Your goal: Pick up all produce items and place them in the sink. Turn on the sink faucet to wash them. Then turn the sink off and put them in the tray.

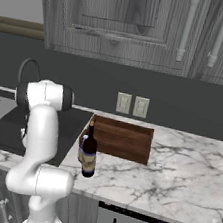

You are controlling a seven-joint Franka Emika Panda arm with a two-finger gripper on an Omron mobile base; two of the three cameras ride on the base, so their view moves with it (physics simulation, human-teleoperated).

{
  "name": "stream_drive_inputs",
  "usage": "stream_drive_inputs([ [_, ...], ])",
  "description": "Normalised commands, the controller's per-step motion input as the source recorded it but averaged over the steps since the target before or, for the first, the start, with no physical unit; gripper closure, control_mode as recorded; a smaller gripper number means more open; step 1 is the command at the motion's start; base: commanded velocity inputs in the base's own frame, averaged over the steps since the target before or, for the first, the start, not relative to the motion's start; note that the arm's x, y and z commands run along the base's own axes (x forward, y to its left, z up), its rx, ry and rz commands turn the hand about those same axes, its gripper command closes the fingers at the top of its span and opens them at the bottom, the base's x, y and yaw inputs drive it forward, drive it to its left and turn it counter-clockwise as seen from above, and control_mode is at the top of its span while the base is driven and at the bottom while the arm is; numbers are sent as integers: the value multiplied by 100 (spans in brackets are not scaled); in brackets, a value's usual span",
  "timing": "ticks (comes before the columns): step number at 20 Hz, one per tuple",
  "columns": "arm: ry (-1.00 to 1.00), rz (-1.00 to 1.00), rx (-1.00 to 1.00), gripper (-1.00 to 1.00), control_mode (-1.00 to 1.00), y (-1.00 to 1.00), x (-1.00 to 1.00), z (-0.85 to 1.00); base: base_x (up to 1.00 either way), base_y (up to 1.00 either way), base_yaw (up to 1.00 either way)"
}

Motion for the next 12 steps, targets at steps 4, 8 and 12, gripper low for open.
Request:
stream_drive_inputs([
  [4,5,0,-1,-100,-100,3,21,-9,0,0,0],
  [8,4,0,-1,-100,-100,9,16,-13,0,0,0],
  [12,3,0,-1,-100,-100,9,8,-21,0,0,0],
])
